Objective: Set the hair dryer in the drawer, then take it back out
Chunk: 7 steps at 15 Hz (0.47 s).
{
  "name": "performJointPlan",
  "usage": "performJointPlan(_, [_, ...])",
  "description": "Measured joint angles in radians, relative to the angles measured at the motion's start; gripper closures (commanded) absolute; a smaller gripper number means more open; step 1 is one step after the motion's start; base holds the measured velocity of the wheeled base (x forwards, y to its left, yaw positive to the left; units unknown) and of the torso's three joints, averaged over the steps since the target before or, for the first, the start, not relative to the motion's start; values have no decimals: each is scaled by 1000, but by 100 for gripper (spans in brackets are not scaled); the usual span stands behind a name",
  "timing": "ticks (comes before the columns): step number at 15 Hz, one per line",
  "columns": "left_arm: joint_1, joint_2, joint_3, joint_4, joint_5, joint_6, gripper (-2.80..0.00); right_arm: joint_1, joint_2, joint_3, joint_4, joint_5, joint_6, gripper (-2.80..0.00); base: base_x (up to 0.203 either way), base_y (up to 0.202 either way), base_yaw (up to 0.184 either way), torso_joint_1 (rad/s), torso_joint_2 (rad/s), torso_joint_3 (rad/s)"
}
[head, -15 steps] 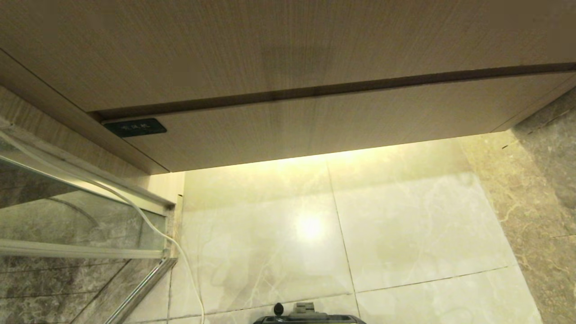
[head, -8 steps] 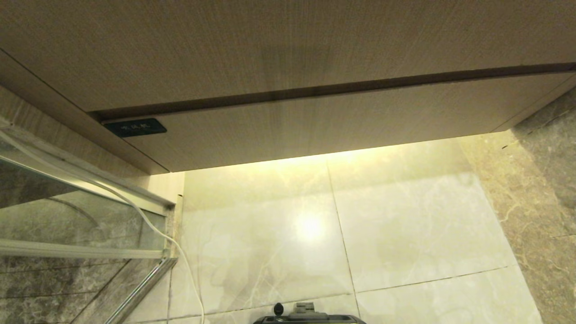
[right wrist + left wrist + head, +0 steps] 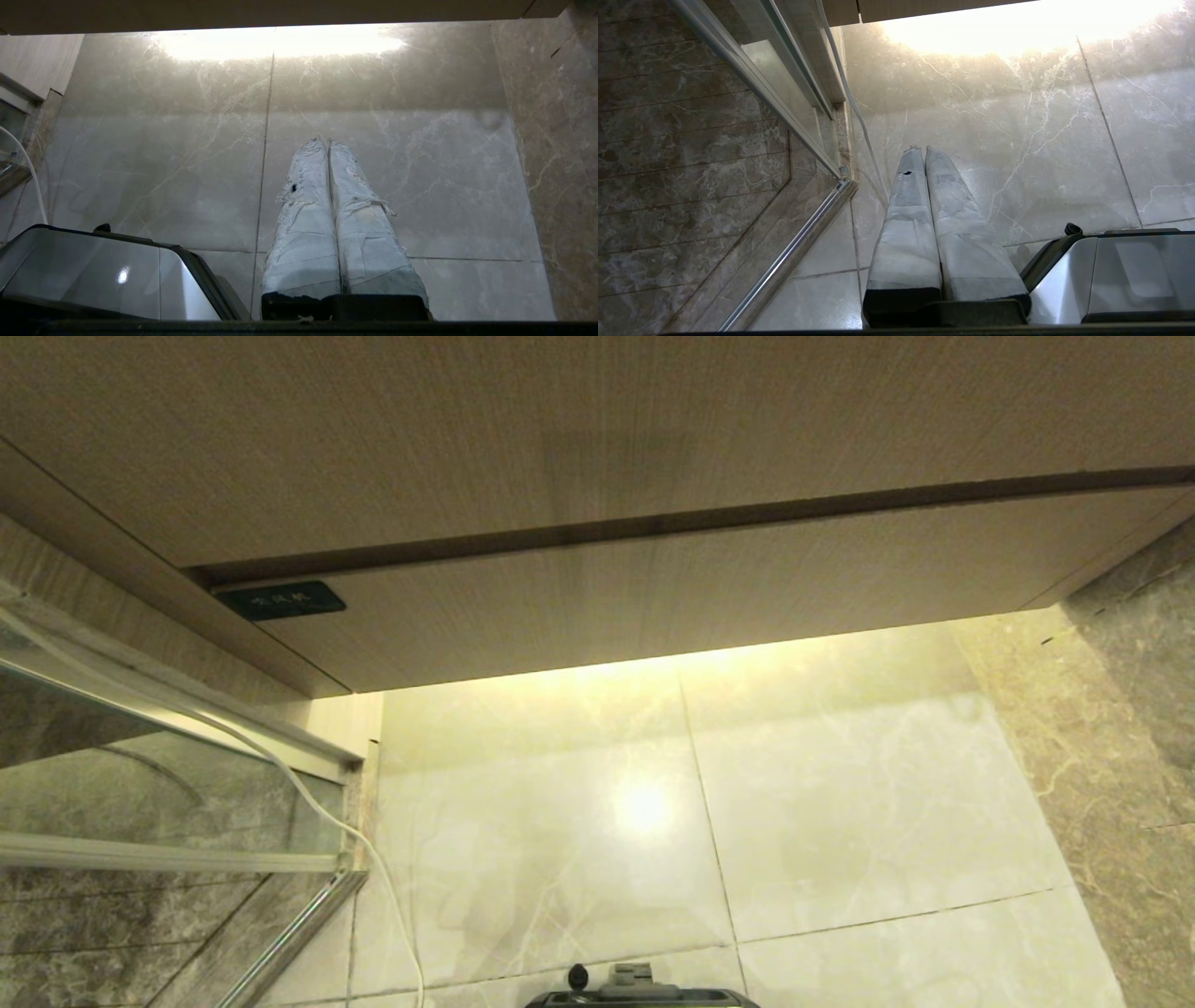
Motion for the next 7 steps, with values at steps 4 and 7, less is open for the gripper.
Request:
performJointPlan(4, [0,0,0,0,0,0,0,0,0,0,2,-1,2,0,0,0,0,0,0,0])
performJointPlan(7, [0,0,0,0,0,0,0,0,0,0,-1,-3,9,0,0,0,0,0,0,0])
